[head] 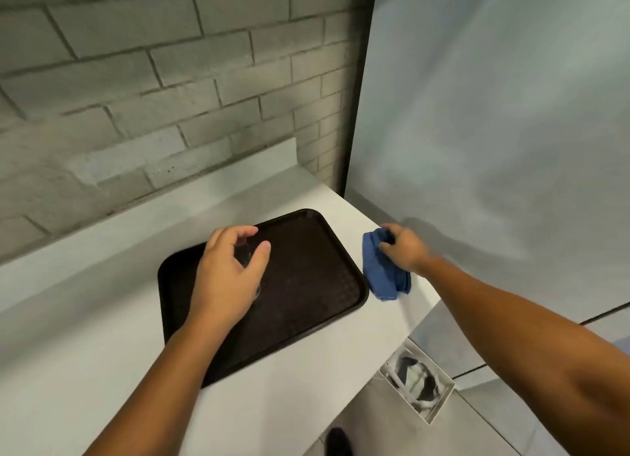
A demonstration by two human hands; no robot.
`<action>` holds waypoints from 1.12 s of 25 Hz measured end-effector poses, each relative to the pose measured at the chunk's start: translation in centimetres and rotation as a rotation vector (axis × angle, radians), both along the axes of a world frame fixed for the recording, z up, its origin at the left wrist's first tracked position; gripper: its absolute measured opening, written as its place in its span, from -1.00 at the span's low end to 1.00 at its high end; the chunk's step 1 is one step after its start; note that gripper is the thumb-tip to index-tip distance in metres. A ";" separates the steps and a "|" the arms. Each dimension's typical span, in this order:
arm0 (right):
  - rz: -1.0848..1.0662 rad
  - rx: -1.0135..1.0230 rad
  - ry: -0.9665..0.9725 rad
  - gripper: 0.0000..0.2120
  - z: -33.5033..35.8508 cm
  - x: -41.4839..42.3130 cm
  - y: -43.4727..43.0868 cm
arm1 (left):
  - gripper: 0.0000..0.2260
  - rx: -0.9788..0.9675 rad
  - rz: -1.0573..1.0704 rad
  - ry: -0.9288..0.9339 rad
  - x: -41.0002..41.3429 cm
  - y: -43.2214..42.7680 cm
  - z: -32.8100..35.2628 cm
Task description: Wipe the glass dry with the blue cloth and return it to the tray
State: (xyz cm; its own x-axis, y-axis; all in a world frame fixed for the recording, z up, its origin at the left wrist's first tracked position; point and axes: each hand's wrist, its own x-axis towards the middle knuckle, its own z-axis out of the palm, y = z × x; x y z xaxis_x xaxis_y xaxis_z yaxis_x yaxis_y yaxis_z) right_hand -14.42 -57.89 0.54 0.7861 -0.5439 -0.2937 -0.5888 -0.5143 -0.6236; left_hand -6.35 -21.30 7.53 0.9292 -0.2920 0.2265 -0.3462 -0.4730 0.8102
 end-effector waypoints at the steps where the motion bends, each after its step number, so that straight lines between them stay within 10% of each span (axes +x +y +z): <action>1: 0.090 -0.148 0.035 -0.42 -0.4 -0.2 -0.1 | -0.78 0.004 0.002 0.001 0.0 -0.8 -0.1; 14: 0.608 -0.523 0.102 -0.41 -5.0 -1.2 -2.1 | -0.73 0.117 -0.007 0.026 -0.2 -5.6 -1.1; 28: 0.554 -0.541 0.106 -0.39 -3.5 -1.1 0.4 | -0.65 0.141 -0.011 0.038 1.1 -1.8 -0.4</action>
